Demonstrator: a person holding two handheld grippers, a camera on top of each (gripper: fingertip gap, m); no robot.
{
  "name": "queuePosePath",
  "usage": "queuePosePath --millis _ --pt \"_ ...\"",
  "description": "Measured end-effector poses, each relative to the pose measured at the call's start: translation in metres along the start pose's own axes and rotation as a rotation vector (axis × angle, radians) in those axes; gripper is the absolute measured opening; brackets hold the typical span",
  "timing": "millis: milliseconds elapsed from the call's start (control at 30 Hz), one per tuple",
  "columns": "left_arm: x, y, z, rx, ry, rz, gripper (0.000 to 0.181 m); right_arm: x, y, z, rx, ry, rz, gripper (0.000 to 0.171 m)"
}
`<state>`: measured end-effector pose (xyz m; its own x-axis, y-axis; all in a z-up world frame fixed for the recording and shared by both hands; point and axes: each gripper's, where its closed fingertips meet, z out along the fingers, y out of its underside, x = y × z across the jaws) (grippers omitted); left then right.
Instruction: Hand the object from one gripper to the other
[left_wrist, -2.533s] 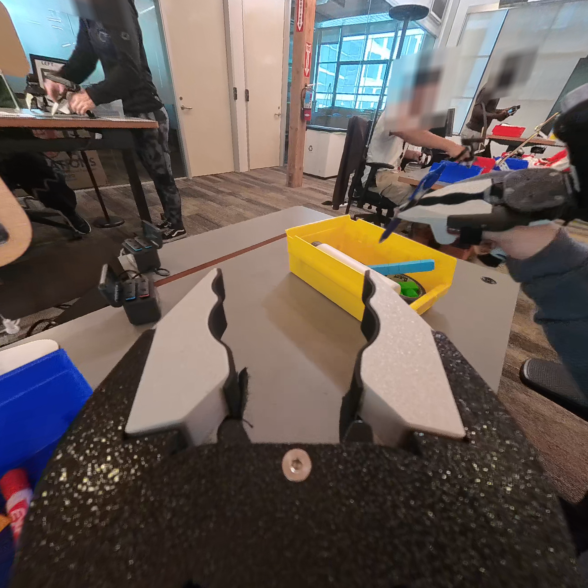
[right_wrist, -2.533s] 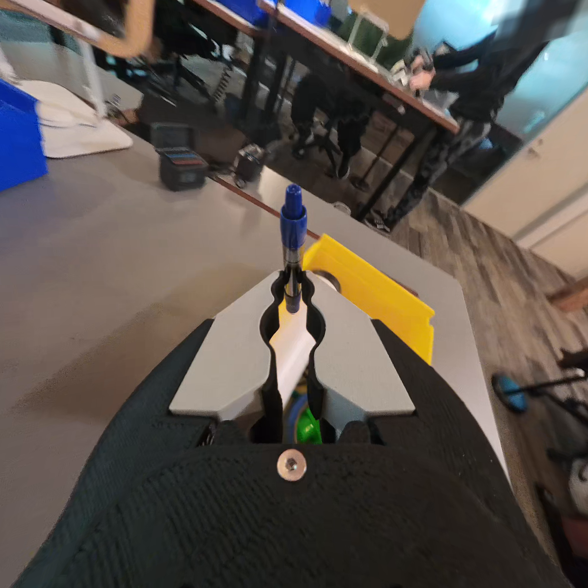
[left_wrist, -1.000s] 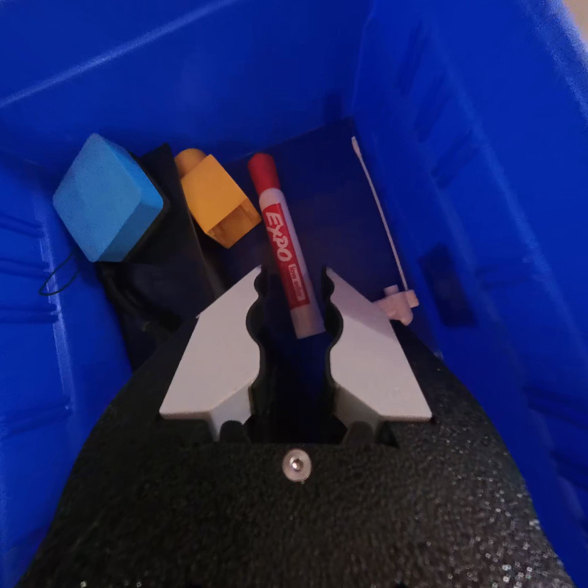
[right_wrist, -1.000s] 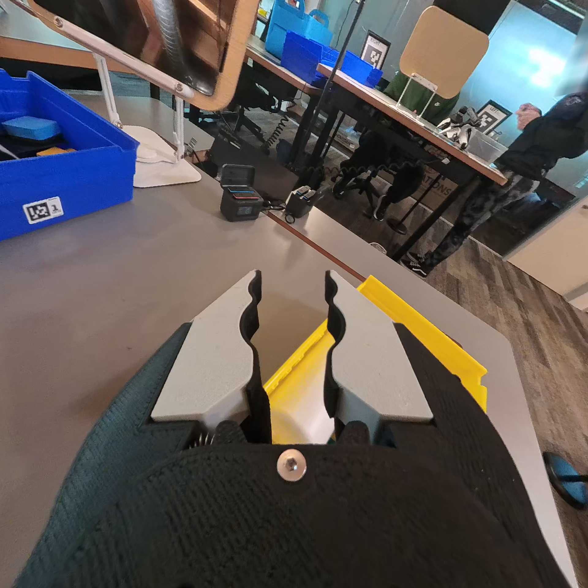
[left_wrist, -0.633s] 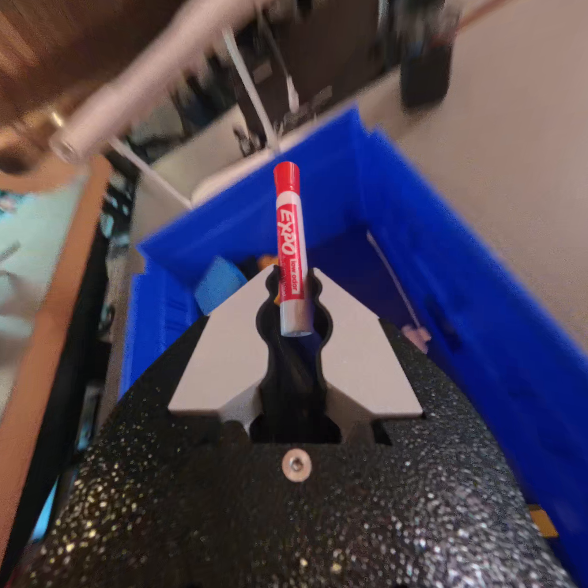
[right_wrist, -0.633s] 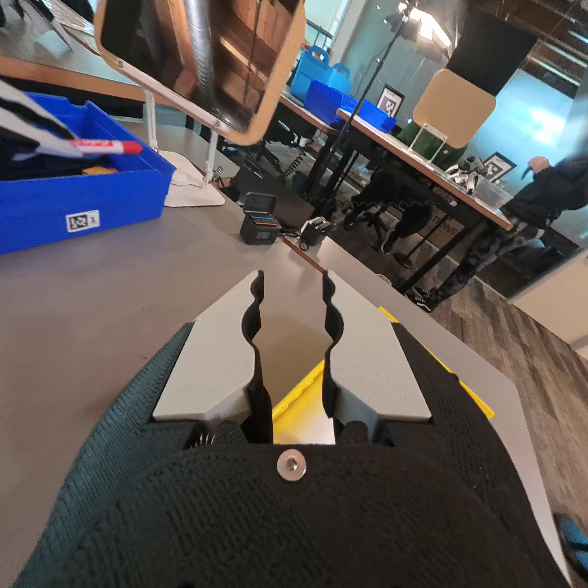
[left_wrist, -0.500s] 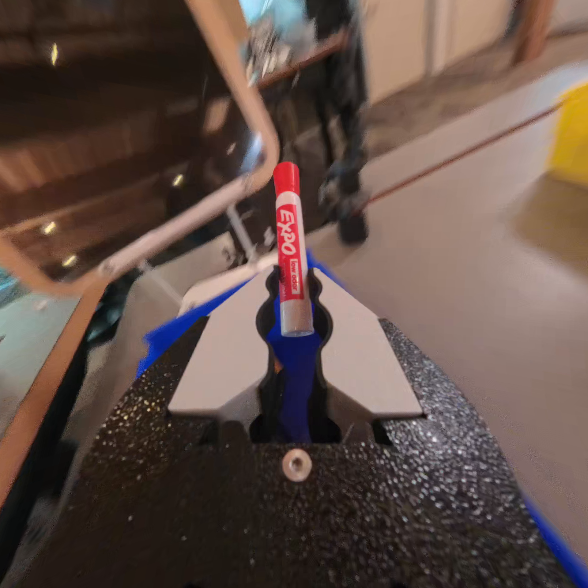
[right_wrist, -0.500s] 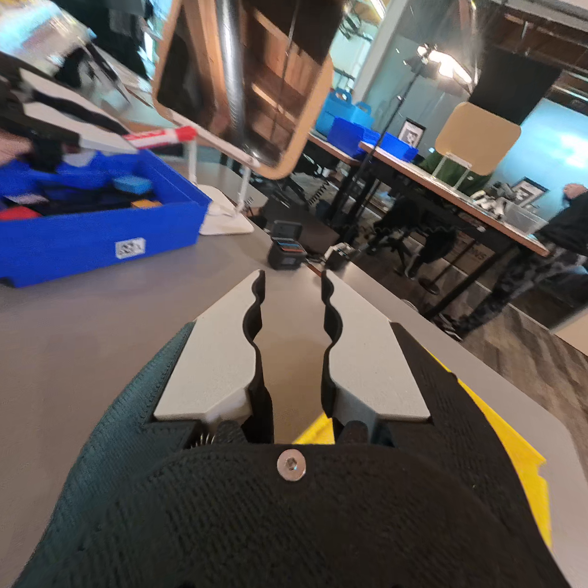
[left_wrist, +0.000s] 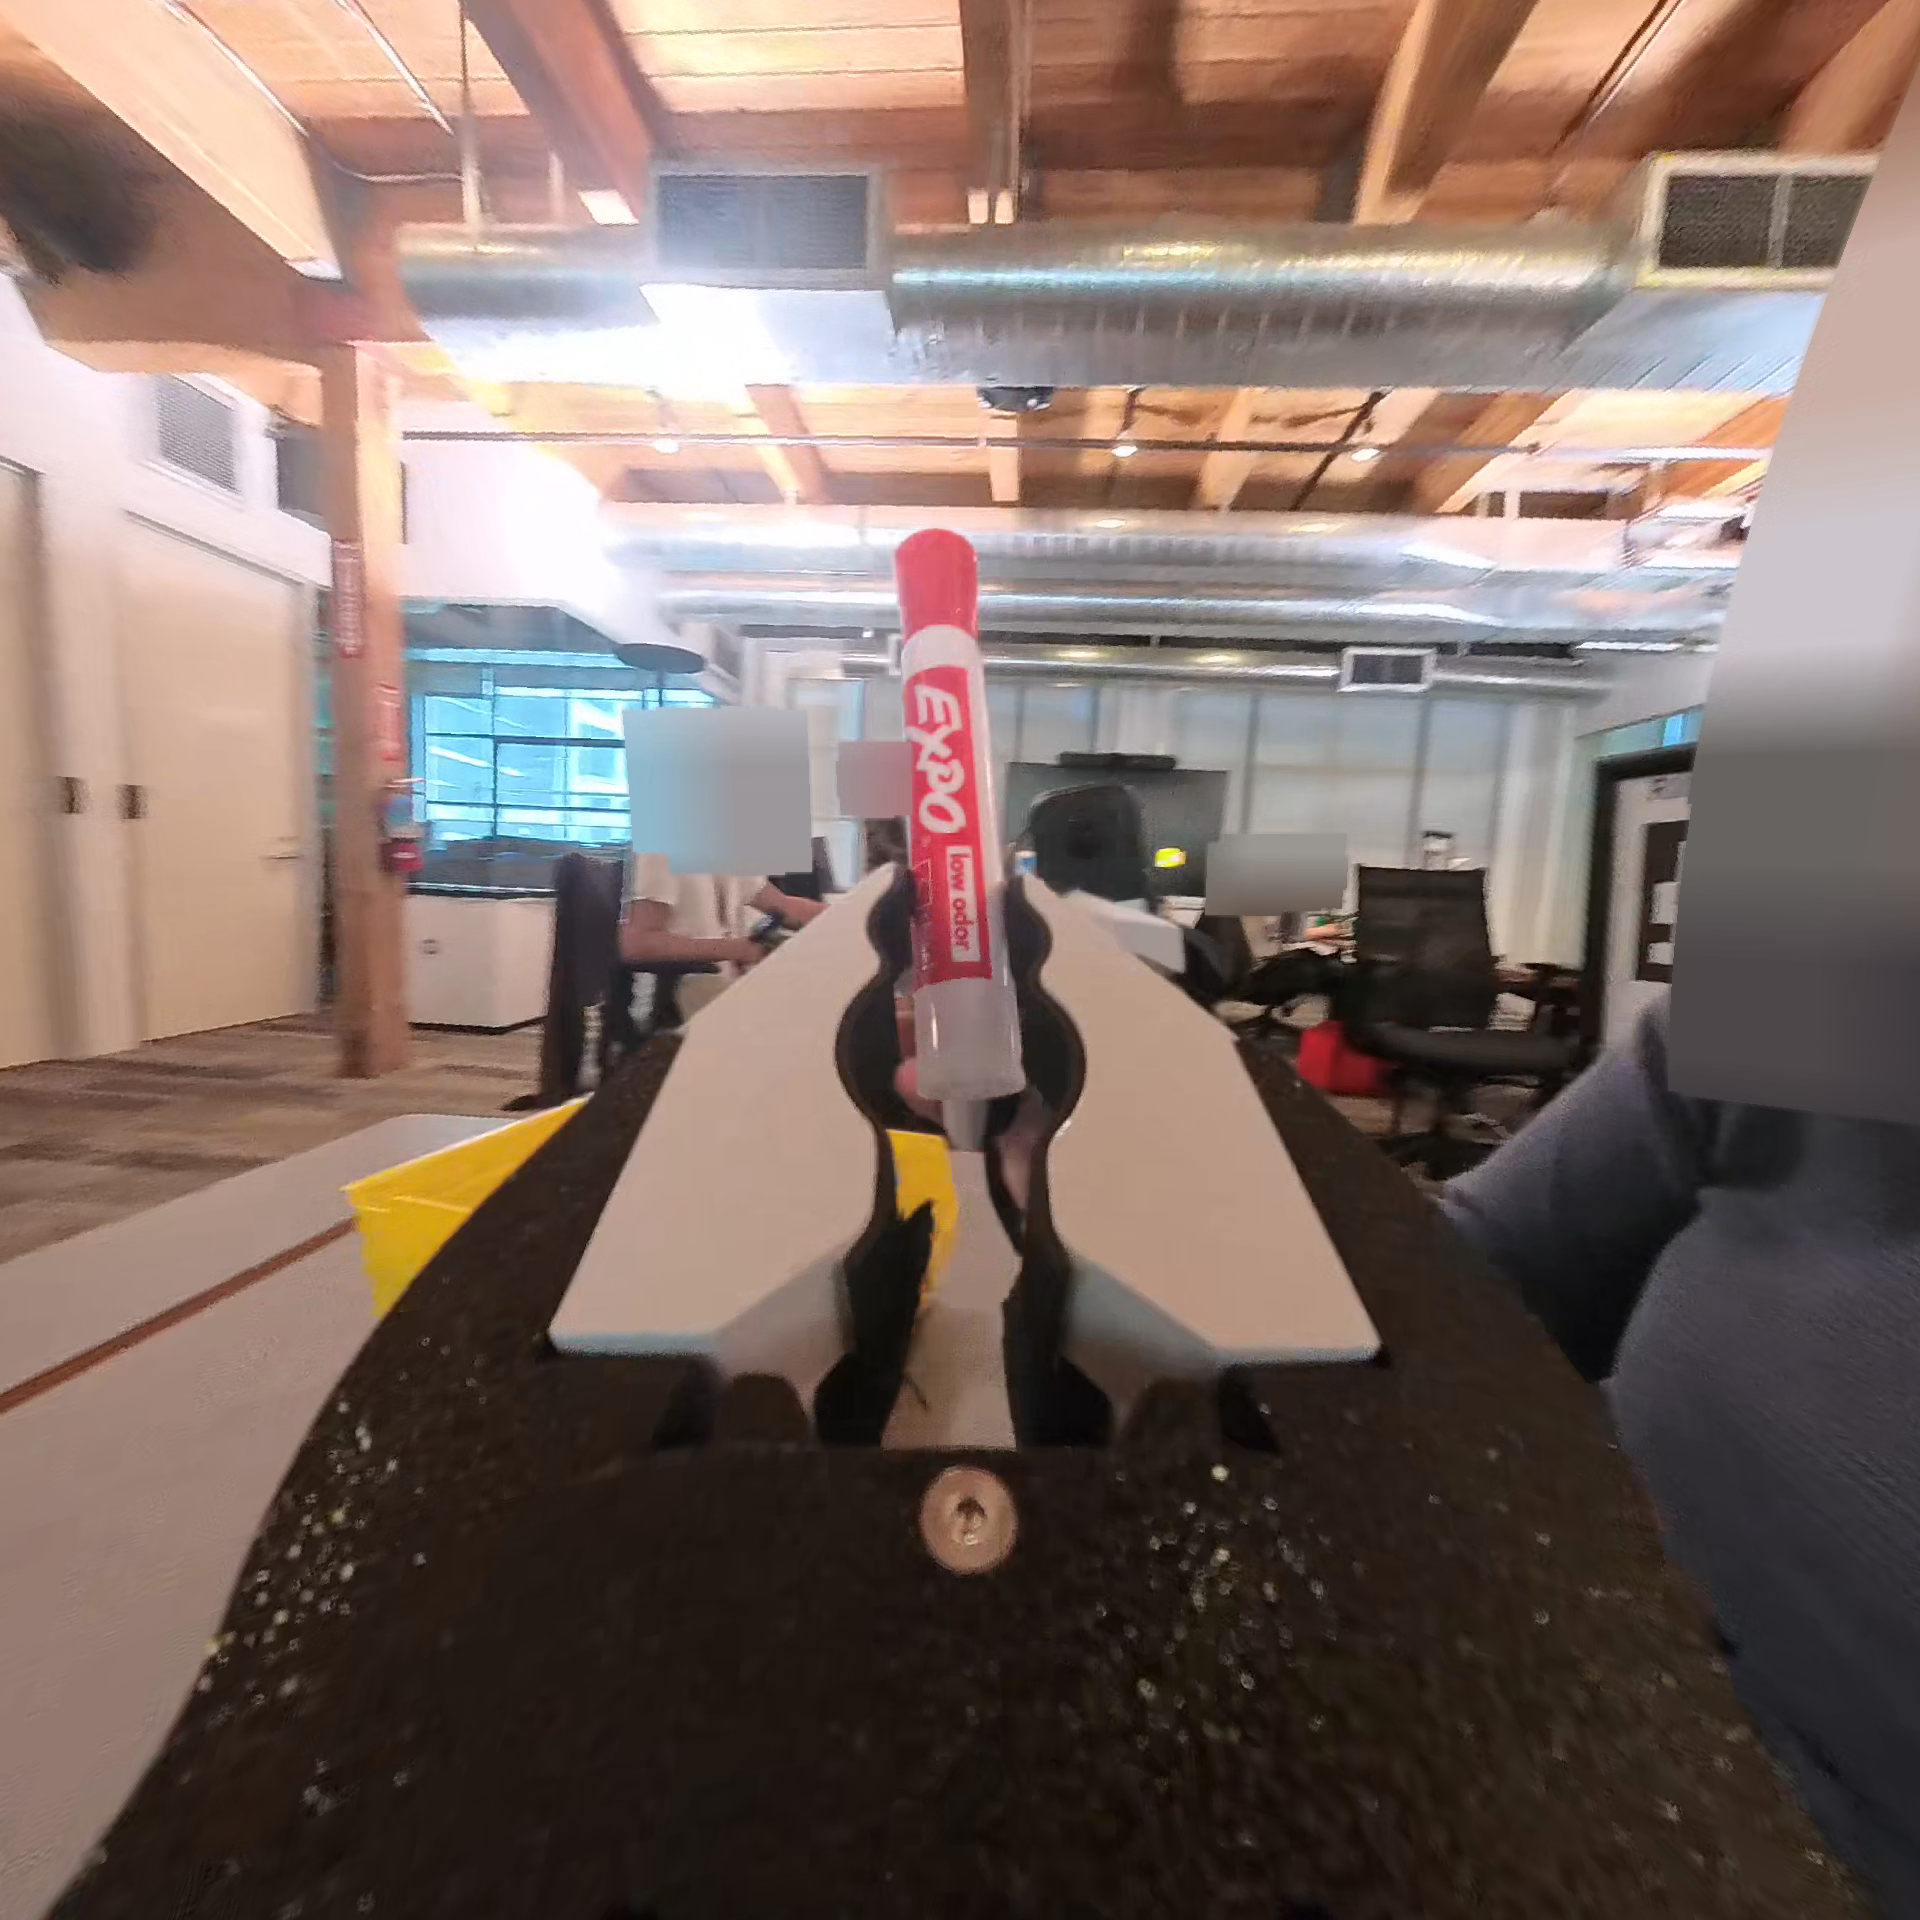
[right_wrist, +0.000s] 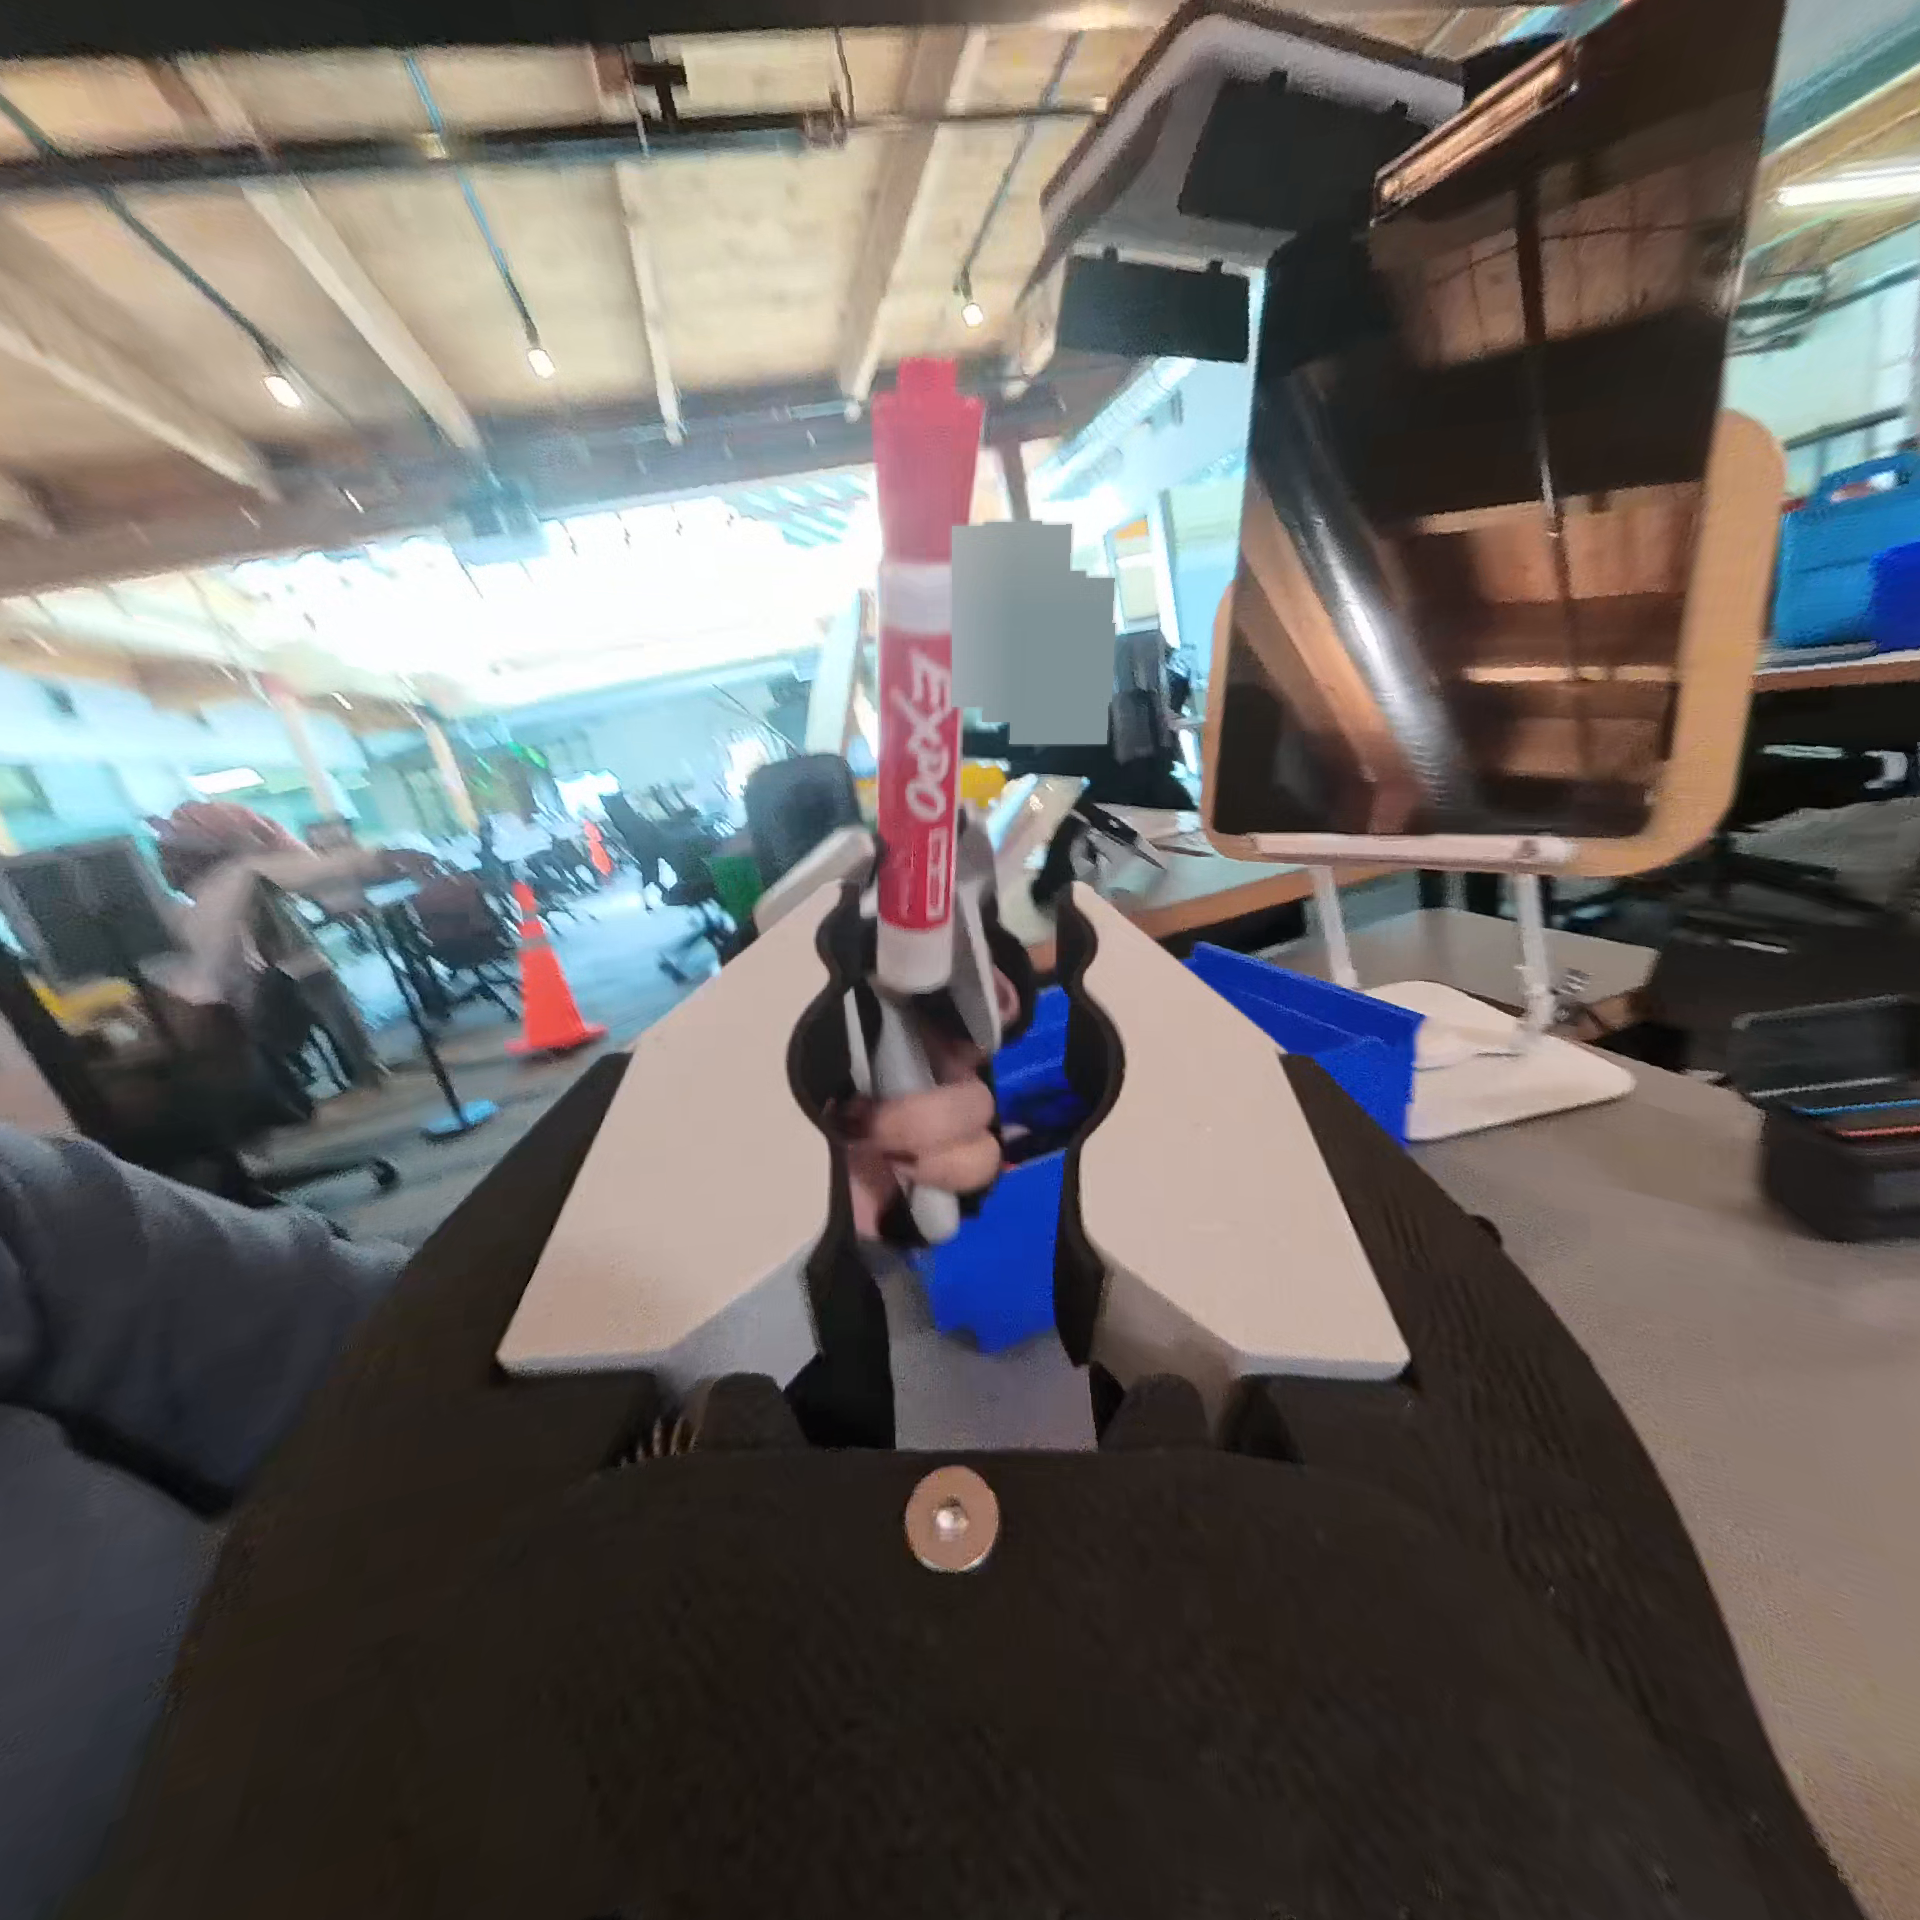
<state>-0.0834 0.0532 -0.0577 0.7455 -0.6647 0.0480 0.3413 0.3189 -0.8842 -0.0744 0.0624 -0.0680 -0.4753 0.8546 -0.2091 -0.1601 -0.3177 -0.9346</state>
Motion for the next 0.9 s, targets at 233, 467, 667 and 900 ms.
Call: queuePosePath --millis 233,467,667,900 --pt "0.011 0.027 0.014 0.011 0.070 -0.108 0.016 0.001 -0.009 -0.009 0.013 -0.051 0.044 0.028" --pt "0.014 0.038 0.020 -0.044 0.051 -0.071 0.017 -0.005 -0.006 -0.011 -0.051 -0.085 0.013 0.016" --pt "0.011 0.038 0.020 -0.112 -0.010 0.037 0.033 0.002 -0.002 -0.017 -0.133 -0.067 -0.016 0.016" --pt "-0.007 0.021 0.009 -0.176 -0.118 0.070 0.043 0.020 0.014 -0.025 -0.280 0.019 -0.118 0.016"
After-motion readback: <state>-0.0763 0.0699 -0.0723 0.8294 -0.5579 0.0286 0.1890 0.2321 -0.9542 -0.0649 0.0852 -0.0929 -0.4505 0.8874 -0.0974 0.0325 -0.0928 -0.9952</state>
